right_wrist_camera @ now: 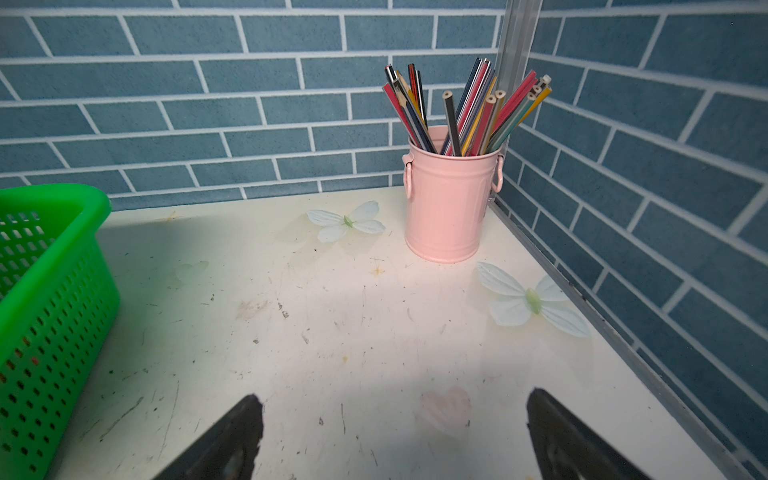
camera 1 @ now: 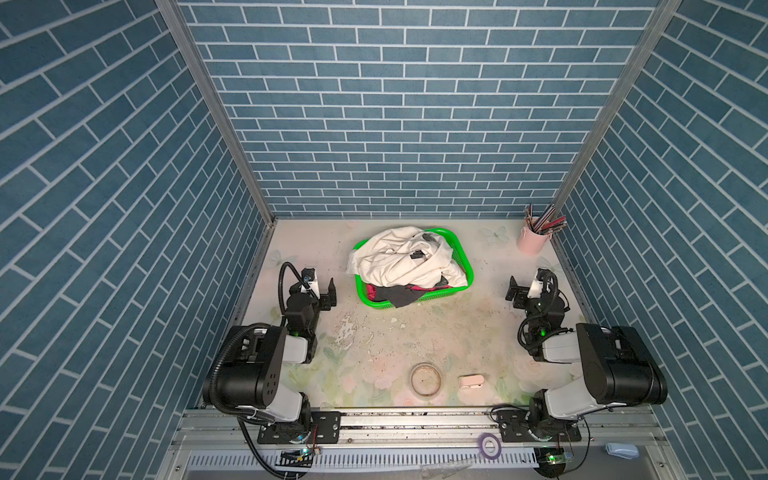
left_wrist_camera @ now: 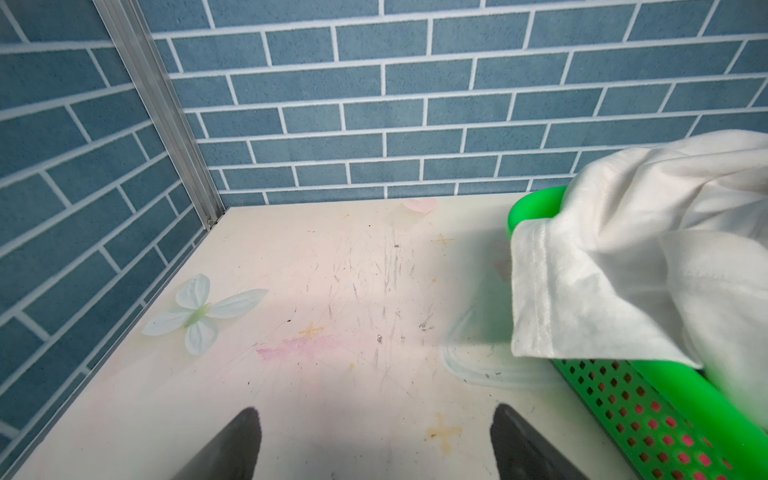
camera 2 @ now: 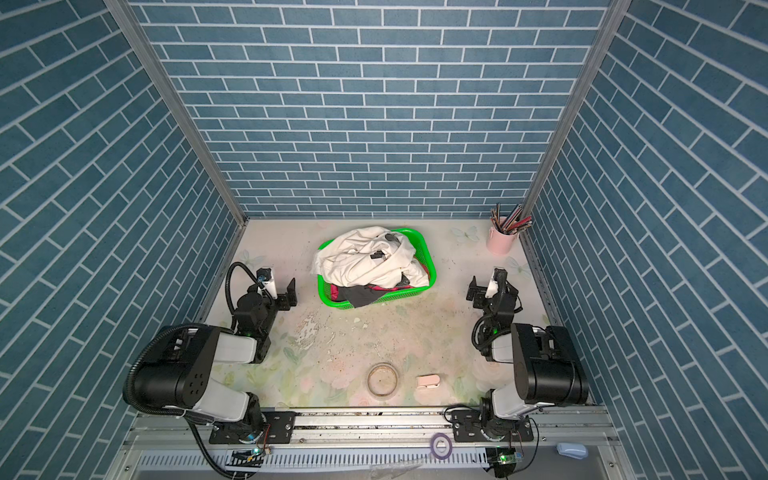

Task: Fold and stack the t-shirts

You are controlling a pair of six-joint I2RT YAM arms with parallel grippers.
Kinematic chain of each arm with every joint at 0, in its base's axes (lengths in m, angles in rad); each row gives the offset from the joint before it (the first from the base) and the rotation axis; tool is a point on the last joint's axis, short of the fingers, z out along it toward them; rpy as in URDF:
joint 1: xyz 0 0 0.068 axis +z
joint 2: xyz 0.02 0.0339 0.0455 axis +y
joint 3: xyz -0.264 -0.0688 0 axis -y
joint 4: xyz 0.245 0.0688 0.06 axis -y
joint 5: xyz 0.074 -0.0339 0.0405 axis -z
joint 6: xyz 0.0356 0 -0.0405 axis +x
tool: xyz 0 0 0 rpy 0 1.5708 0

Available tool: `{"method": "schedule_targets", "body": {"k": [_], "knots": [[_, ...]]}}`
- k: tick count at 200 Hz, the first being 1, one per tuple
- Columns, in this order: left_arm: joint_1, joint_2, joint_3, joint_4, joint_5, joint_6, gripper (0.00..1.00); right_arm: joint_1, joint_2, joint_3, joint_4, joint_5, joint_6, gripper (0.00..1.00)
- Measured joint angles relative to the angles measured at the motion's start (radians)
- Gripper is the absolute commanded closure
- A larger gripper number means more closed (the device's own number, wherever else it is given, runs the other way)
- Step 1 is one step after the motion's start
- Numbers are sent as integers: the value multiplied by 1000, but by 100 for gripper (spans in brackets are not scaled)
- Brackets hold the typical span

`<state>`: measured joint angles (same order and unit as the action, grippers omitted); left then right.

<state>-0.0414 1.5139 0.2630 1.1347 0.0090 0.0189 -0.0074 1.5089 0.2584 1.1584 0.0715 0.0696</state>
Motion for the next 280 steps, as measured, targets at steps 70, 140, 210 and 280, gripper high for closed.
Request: {"method": "schedule_targets", "body": {"k": [70,140,210,280], "knots": [[0,0,0,0,0,0,12,0,0,0,0,0,0,1],[0,0,0,0,-2,0,12,0,0,0,2,5,0,1],[-58,-370,-3,-171,-245,-124,12,1,-287,28,-267,153,90,1],[-103,-645,92,-573,-249,-608,12,51,-512,194,-789,87,487,1]]}}
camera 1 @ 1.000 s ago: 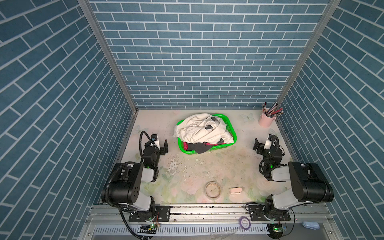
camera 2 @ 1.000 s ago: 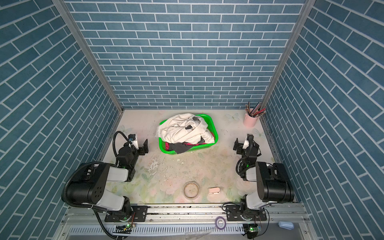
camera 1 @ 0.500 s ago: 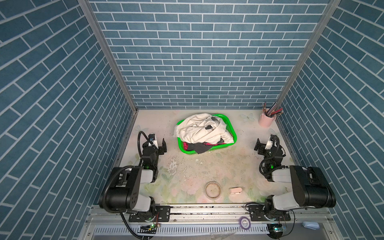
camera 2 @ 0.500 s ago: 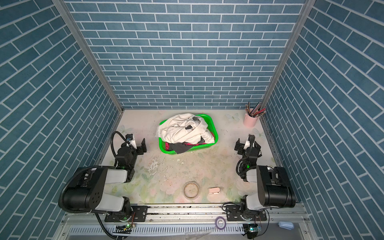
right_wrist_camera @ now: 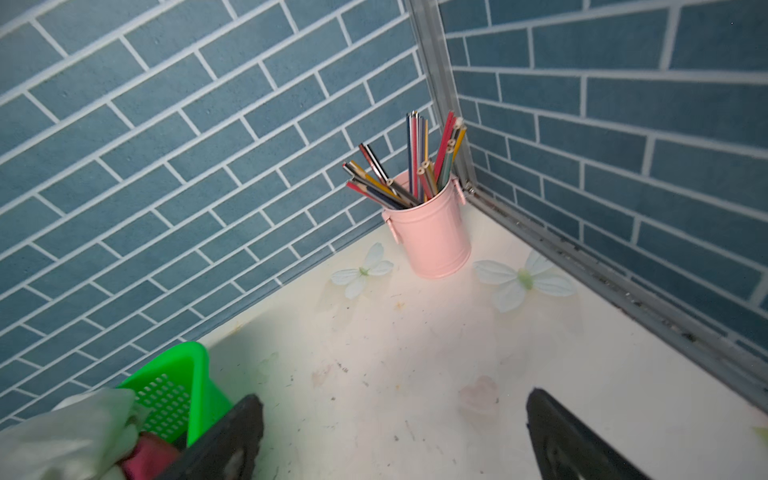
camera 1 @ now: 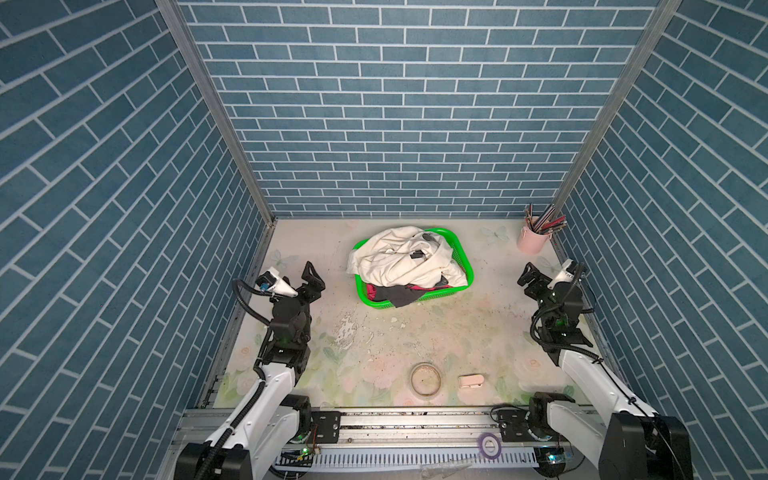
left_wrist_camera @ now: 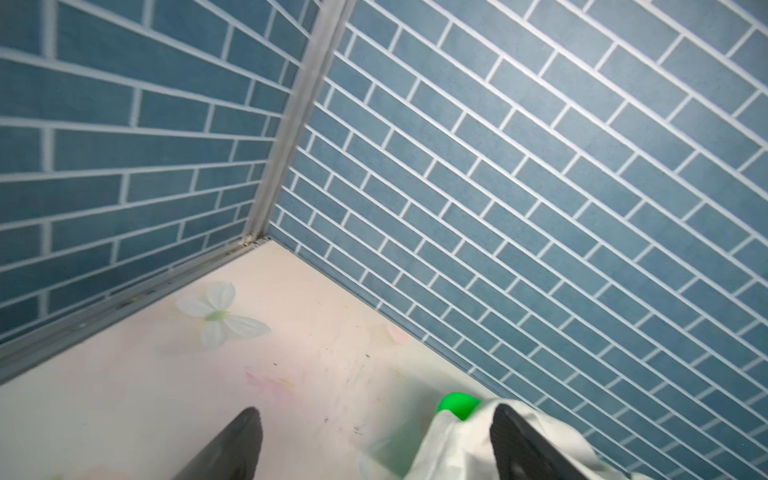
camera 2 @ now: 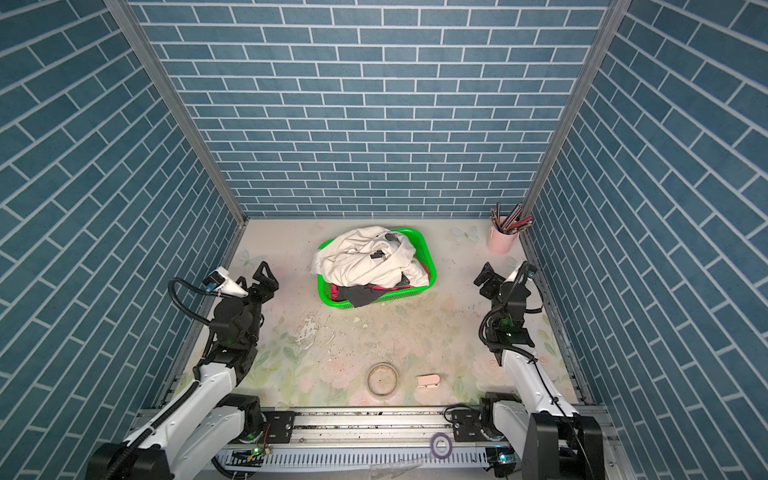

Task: Fold and stack the t-shirts
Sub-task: 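Move the right gripper to the white t-shirt while the left gripper advances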

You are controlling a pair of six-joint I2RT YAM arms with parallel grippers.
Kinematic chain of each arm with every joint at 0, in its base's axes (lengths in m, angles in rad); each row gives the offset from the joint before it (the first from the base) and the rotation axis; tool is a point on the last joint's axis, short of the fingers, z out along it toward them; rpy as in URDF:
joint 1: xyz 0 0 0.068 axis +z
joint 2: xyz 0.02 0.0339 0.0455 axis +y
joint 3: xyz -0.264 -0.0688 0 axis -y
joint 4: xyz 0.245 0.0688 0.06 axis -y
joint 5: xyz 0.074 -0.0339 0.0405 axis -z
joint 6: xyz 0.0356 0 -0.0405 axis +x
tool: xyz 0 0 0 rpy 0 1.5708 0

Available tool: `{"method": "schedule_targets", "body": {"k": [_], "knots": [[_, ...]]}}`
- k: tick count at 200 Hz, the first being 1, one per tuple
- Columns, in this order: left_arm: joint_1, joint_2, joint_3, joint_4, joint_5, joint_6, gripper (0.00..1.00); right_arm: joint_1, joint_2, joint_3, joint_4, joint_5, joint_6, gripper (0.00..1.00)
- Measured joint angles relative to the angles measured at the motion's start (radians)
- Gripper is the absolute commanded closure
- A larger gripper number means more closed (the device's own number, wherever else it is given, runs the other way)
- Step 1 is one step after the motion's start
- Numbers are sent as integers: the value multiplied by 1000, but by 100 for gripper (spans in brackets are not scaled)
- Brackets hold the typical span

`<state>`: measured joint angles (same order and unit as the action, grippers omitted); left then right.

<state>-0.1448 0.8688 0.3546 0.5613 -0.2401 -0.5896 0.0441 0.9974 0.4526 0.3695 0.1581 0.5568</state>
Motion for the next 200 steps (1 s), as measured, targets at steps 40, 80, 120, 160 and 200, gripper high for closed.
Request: {"method": "schedule_targets", "body": {"k": [40,80,120,160,200], "knots": [[-127,69,152,-201,163,-56,12,217,57,113,-274,-6,144,3],[-200,109,136,-318,275,-90,12,326,243,236,-414,-8,112,15],[-206,83,114,-354,312,-102,12,326,477,455,-446,-44,-33,21],[-207,74,114,-376,330,-99,12,326,592,529,-431,-125,-122,34],[-208,105,114,-375,350,-107,12,326,682,580,-434,-141,-160,74]]}}
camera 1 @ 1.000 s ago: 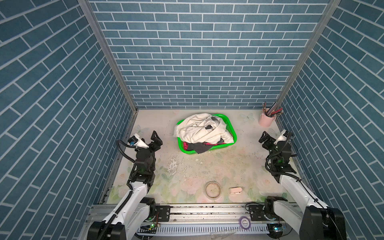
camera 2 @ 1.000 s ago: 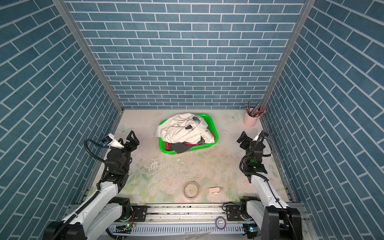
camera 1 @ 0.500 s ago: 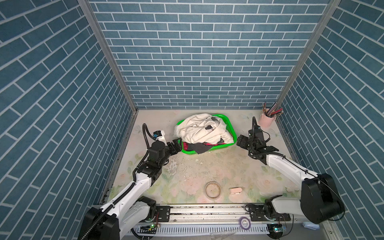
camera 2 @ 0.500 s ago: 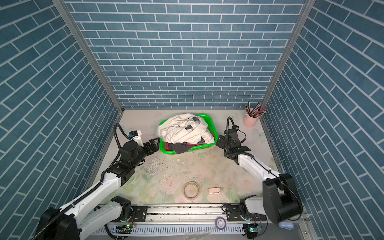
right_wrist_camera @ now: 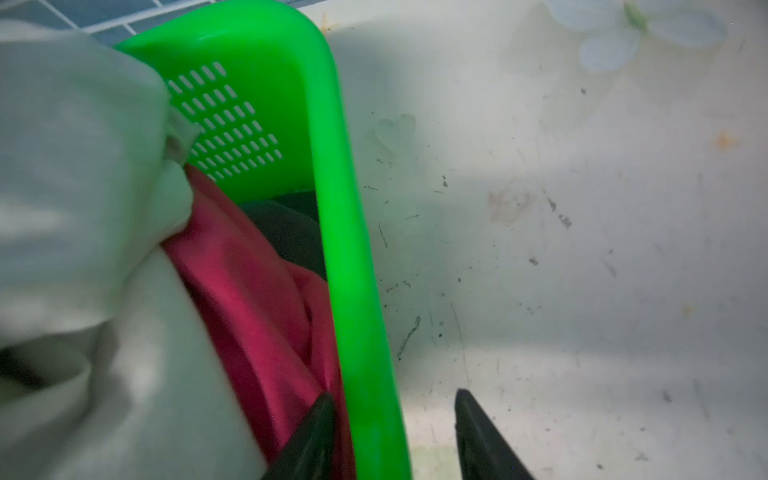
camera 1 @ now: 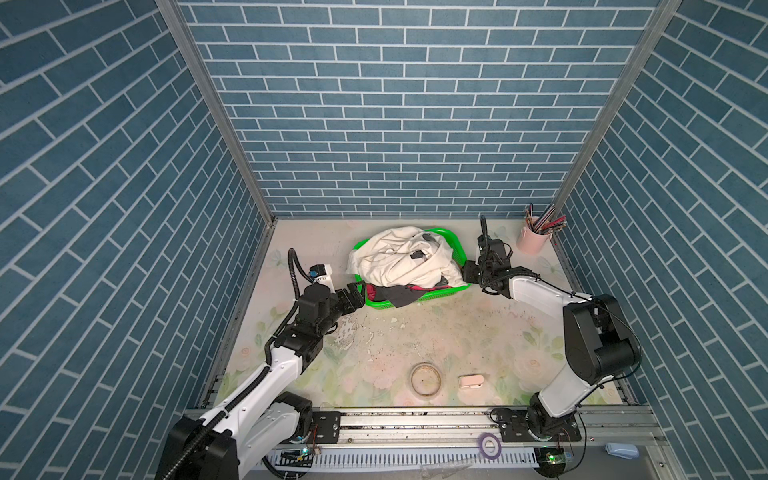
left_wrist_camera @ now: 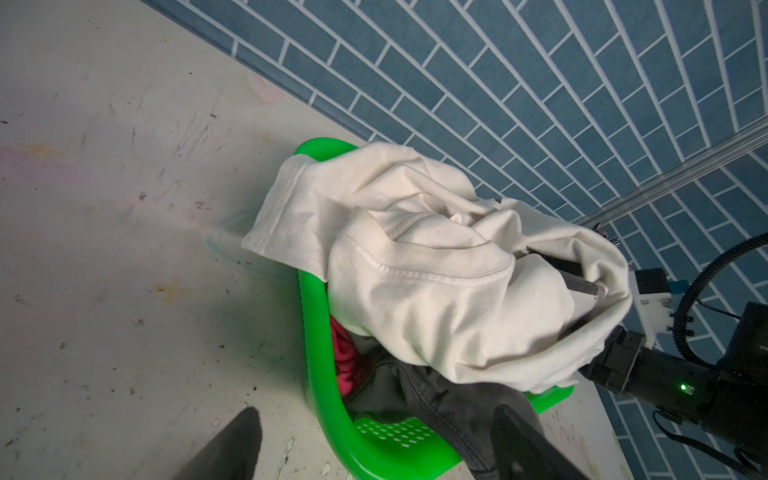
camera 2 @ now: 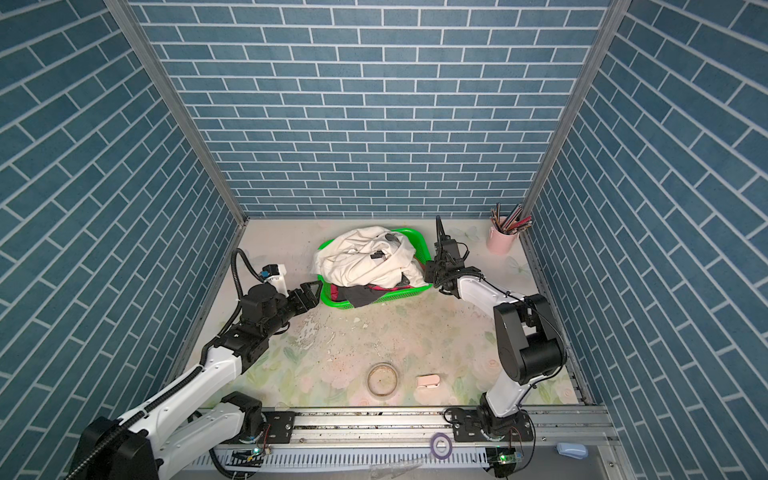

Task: Fold and stack the t-shirts

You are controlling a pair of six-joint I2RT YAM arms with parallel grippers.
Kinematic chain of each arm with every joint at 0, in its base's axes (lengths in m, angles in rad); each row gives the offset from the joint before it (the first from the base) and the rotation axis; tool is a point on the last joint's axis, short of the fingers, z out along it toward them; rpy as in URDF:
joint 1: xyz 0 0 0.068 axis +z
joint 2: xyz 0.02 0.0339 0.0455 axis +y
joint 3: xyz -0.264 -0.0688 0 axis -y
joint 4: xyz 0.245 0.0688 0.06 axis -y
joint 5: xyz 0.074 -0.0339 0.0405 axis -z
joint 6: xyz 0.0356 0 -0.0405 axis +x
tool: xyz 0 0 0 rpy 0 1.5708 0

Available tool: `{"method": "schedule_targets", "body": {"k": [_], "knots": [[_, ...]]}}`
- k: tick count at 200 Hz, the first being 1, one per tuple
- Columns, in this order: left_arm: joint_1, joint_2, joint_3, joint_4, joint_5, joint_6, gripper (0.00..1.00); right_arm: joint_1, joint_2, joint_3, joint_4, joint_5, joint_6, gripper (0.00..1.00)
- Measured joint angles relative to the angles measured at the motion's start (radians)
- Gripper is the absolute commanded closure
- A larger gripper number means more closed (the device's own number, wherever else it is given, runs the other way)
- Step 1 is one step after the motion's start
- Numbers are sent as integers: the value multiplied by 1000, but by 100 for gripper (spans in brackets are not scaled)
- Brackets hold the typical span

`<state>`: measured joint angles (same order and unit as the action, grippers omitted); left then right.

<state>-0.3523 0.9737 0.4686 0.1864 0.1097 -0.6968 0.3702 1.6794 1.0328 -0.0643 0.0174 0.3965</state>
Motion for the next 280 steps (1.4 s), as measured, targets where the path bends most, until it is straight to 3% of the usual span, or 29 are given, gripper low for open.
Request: {"method": "schedule_targets", "body": {"k": [21,74,96,123,140,153,170,187,209,227,253,280], "knots": [[-5,22,0,2,8,-5,12,7,-13,-11,-3,3,2,87],[-49,96,16,48,9,-22,12,3,-288,-257,-72,90,231,93],[-78,151,44,70,15,-27,12,-49,-414,-335,-130,101,300,76],[-91,195,94,75,43,-34,12,-103,-529,-369,-206,156,327,27],[-92,193,124,67,54,-34,12,-108,-584,-321,-267,183,287,14],[-92,176,140,58,55,-33,12,-93,-615,-249,-305,196,239,11],[-92,137,142,45,53,-34,12,-14,-640,-146,-320,219,153,9],[-92,97,142,25,54,-36,12,151,-628,-52,-318,252,54,9],[-82,56,142,-9,69,-42,12,415,-521,22,-305,338,-94,11],[-55,35,140,-33,97,-50,12,559,-398,18,-300,394,-191,14],[-3,7,119,-50,150,-64,12,602,-274,-27,-317,409,-283,21],[16,-22,70,-47,206,-84,12,592,-257,-65,-310,416,-349,26]]}}
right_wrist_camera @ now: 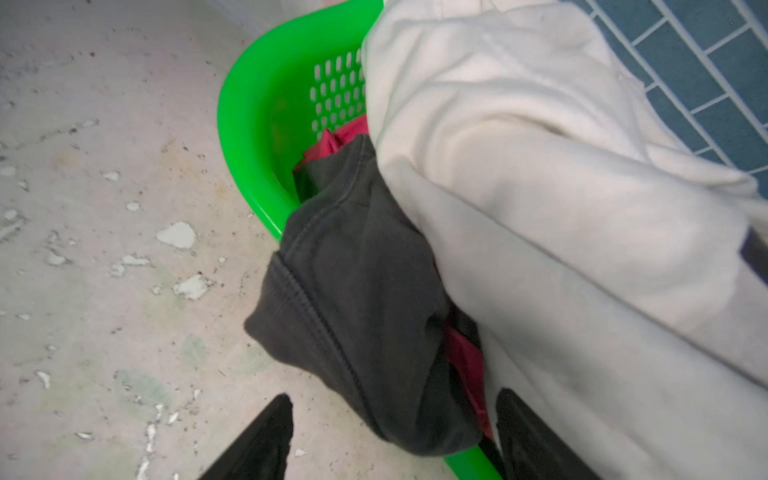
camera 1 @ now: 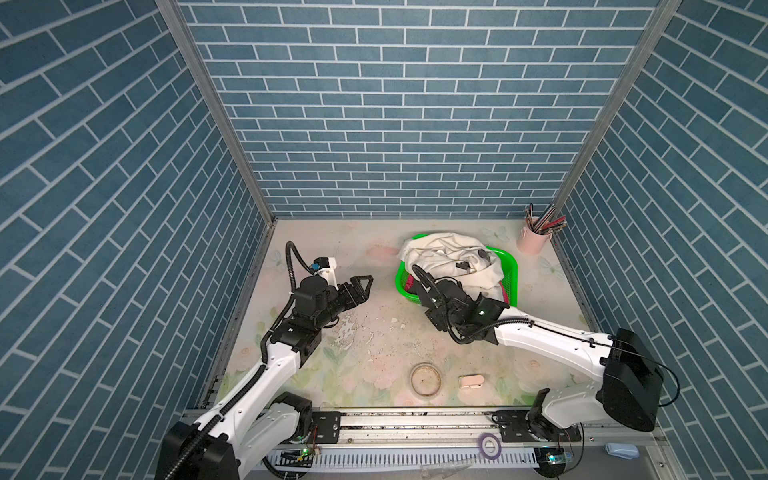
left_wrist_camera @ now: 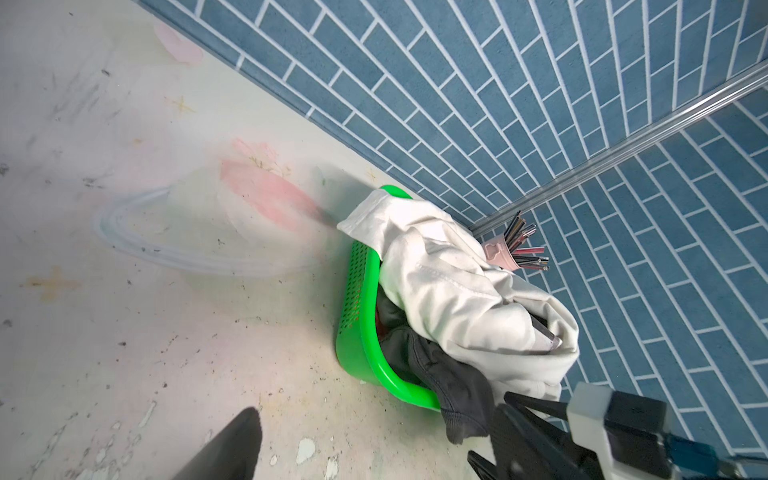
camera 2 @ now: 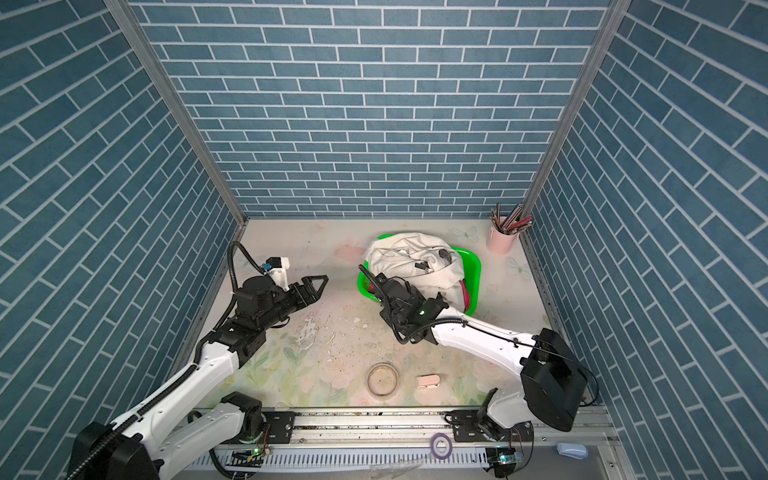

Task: Fold and stack the t-shirts

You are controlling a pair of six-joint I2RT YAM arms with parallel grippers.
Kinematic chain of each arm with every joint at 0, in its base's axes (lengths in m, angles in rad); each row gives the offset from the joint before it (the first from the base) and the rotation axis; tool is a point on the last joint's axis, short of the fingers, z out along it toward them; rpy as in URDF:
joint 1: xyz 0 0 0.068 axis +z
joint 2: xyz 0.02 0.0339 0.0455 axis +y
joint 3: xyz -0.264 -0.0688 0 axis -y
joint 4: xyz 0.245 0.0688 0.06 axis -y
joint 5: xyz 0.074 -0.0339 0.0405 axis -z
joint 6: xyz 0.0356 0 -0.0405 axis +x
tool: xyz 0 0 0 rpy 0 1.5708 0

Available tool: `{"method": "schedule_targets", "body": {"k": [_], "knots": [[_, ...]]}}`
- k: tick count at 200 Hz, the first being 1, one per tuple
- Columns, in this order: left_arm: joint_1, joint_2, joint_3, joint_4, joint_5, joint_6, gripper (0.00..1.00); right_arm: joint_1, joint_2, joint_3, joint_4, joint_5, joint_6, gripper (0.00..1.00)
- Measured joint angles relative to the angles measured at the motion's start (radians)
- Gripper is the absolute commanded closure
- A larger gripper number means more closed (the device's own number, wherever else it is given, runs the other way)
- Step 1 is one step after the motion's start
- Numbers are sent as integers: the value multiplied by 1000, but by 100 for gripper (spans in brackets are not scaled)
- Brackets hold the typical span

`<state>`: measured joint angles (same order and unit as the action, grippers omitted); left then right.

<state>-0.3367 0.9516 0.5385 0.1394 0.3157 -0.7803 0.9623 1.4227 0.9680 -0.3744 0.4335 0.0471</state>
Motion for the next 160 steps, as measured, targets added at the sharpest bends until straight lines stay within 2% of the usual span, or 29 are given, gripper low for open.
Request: {"method": "schedule_targets", "body": {"k": [28,60,89,101,111,123,160], "knots": [[-1,-11,-47,34,69,-32,12,-11,44,5,31,-14,-35,33],[-1,-40,-60,38,78,-40,12,-38,127,5,54,-28,-56,41],[-2,-70,-74,46,78,-48,12,-72,140,5,72,-40,-74,69],[-4,-69,-74,48,78,-51,12,-82,140,5,73,-44,-138,81],[-10,-68,-74,53,77,-50,12,-85,140,9,79,-48,-190,82],[-27,-67,-73,60,70,-50,12,-96,136,12,82,-55,-204,89],[-100,-24,-65,87,47,-46,12,-208,64,-47,48,-39,-142,94]]}}
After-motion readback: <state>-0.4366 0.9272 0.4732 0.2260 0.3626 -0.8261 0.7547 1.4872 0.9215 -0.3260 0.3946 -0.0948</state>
